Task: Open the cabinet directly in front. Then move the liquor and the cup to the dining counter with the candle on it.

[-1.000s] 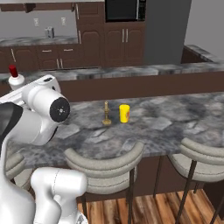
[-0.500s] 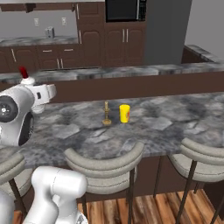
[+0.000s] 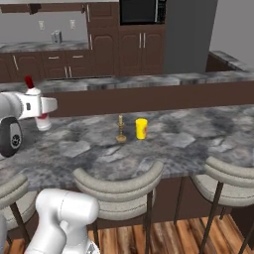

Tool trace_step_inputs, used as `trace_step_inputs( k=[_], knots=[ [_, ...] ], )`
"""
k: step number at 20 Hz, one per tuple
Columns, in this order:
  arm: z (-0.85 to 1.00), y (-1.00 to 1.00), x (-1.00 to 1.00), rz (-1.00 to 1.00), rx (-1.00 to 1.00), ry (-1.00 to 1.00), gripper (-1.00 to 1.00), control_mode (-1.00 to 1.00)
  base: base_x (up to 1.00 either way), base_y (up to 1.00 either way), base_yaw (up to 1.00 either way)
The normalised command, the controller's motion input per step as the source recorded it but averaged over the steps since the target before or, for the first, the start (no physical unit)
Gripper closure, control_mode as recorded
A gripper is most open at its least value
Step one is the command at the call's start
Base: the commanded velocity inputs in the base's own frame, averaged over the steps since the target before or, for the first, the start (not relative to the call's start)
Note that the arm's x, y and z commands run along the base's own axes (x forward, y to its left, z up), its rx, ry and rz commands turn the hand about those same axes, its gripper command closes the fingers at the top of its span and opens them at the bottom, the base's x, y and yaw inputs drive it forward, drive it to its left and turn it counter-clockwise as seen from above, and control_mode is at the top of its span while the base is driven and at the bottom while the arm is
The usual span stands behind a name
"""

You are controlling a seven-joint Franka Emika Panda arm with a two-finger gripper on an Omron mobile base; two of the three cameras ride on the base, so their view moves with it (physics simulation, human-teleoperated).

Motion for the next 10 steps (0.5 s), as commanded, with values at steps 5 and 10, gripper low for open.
trace_step_inputs(
  k=[5,10],
  knots=[
    [-0.15,0.00,0.62,-0.02,0.00,0.07,1.00,-1.00,0.00,0.00,0.00],
    [-0.47,-0.08,0.75,0.00,0.00,0.15,1.00,-1.00,0.00,0.00,0.00]
  ],
)
